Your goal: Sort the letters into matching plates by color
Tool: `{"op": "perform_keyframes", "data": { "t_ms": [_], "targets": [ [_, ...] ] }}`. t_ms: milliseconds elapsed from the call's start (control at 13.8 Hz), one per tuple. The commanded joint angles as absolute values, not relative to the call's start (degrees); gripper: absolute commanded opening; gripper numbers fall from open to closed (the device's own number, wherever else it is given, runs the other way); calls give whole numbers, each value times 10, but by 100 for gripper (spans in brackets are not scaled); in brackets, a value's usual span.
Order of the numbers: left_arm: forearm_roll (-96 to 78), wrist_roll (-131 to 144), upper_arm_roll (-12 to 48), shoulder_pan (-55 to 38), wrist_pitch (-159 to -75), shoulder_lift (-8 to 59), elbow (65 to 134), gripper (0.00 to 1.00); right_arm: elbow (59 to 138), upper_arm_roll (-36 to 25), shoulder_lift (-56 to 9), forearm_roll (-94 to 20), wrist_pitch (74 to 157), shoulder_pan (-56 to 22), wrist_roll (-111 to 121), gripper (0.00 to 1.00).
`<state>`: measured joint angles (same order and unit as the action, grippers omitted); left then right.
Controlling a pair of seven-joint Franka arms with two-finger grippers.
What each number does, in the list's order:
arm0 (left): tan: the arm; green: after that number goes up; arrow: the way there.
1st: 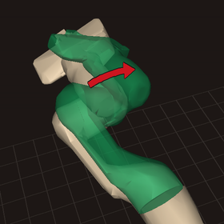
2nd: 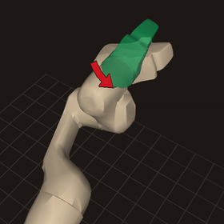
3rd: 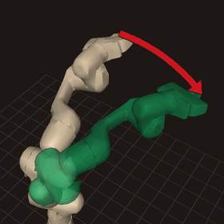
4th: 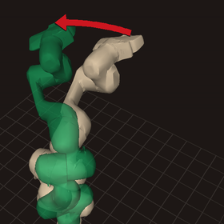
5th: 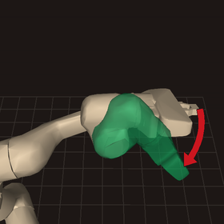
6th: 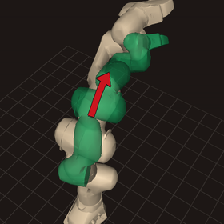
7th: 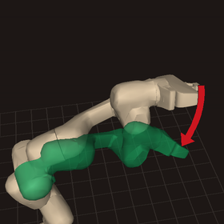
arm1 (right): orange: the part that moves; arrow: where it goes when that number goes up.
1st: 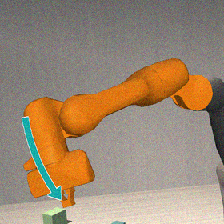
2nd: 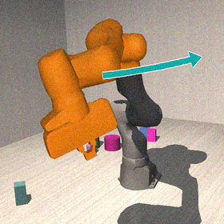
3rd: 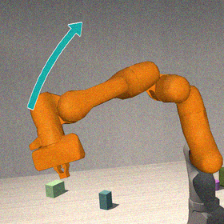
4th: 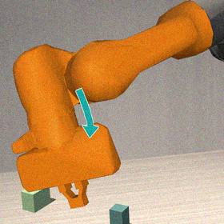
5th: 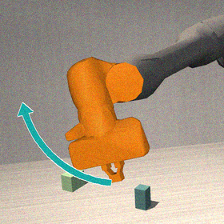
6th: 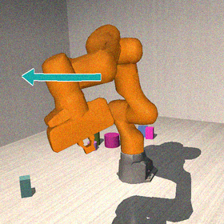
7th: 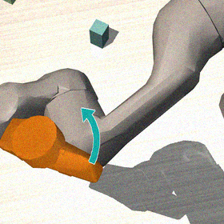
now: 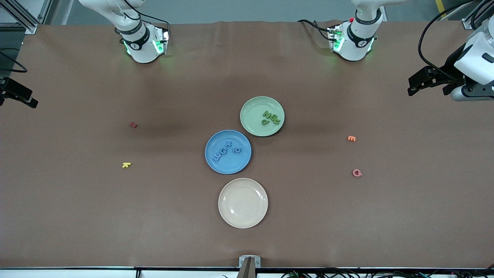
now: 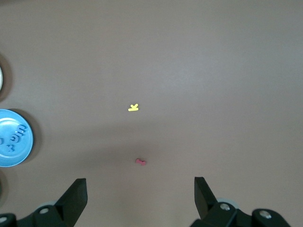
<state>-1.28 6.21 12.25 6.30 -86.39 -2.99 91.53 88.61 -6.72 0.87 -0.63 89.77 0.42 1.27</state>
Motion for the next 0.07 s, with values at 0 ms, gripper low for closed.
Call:
{"op": "perform_keyframes", "data": {
  "t_ms": [0],
  "targets": [
    [-21, 52, 124, 67, -851, -35, 904, 100, 889, -62, 12, 11, 903, 3, 15, 100]
  ]
}}
